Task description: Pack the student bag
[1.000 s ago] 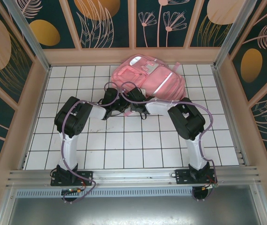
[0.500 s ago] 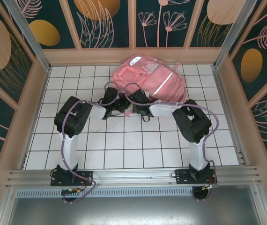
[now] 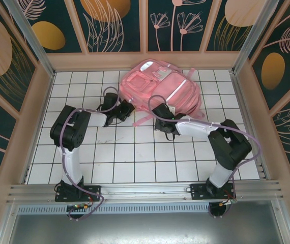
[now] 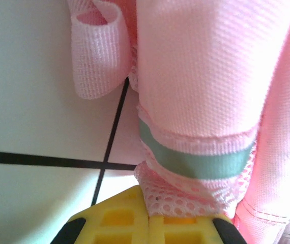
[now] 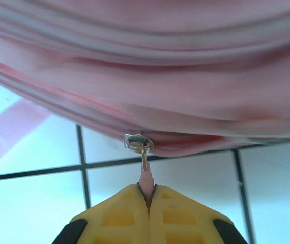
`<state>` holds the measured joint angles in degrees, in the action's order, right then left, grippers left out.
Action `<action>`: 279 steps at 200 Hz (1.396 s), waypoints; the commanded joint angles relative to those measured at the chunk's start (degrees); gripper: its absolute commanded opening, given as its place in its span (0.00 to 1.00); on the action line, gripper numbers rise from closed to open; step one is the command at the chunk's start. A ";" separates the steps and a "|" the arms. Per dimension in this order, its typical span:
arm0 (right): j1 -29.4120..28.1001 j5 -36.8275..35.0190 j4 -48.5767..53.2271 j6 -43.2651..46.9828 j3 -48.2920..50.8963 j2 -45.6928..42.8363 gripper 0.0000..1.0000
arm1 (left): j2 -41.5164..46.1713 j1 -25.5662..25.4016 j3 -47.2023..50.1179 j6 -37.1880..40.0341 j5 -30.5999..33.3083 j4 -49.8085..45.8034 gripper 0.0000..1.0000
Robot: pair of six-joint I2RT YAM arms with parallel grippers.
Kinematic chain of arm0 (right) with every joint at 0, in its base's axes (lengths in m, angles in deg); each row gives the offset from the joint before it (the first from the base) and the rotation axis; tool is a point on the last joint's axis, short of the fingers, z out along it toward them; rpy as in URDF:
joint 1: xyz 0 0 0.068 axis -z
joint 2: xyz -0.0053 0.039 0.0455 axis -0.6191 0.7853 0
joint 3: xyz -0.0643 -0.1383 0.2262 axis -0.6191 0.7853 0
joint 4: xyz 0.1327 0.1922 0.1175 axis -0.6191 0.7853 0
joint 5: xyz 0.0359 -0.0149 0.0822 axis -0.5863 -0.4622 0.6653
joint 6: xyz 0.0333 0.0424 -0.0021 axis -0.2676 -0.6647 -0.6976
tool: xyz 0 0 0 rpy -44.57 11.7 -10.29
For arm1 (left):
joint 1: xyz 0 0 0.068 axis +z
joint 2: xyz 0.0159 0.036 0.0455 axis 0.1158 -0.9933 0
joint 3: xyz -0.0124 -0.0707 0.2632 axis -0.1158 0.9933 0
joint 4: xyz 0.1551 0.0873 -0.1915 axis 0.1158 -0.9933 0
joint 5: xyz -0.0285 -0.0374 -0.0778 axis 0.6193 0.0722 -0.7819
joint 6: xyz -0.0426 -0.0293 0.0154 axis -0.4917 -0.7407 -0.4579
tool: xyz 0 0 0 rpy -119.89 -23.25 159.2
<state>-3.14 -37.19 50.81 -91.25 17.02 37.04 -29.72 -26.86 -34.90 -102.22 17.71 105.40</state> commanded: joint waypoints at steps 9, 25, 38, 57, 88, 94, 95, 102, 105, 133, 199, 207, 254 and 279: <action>1.71 -4.79 7.29 -0.98 3.82 -5.87 0.00 | 2.62 5.51 1.24 4.43 5.64 -7.04 0.00; 2.82 -5.36 8.08 -0.59 5.23 -7.78 0.00 | 3.27 6.71 1.25 5.89 5.61 -8.00 0.00; 3.82 -5.52 8.54 -0.36 6.37 -9.05 0.00 | 3.47 7.62 0.51 7.30 6.14 -10.03 0.00; 4.24 -3.99 6.97 0.93 7.41 -10.60 0.00 | 3.49 8.18 -1.04 9.15 4.64 -11.74 0.00; 2.93 -1.02 3.20 1.25 7.71 -11.16 0.00 | 6.12 7.70 -0.22 8.12 0.98 -12.21 0.30; 2.53 -0.94 2.93 1.19 7.54 -10.87 0.00 | 7.25 7.29 0.27 8.12 0.80 -12.69 0.36; 2.45 -0.92 2.92 1.22 7.48 -10.77 0.00 | 7.42 7.25 0.34 8.07 0.84 -12.79 0.37; 2.14 -0.92 2.89 0.93 7.26 -10.30 0.00 | 8.76 6.59 0.91 7.99 0.78 -13.74 0.41; 2.00 -0.92 2.83 0.83 7.05 -10.01 0.00 | 9.31 6.19 1.13 7.91 0.71 -14.02 0.41; 0.63 -1.00 2.22 0.45 6.25 -8.37 0.00 | 13.19 0.61 3.68 6.06 0.43 -15.22 0.43; 0.17 -0.50 0.74 0.29 6.32 -7.89 0.00 | 10.49 -12.72 2.23 -3.49 0.36 -8.06 0.48; 0.15 -0.39 0.65 0.20 6.36 -7.87 0.00 | 9.34 -13.84 1.91 -3.51 0.21 -7.96 0.50; -0.50 -0.47 0.37 -0.57 6.73 -7.86 0.00 | 4.51 -16.90 -3.24 -4.87 1.86 -6.48 0.57; -0.89 -0.56 0.57 -0.77 6.69 -7.82 0.00 | 1.83 -17.22 -5.58 -5.14 3.04 -6.31 0.41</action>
<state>-2.96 -38.44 51.21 -91.18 23.62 28.47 -25.46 -43.88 -37.74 -106.00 18.60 96.59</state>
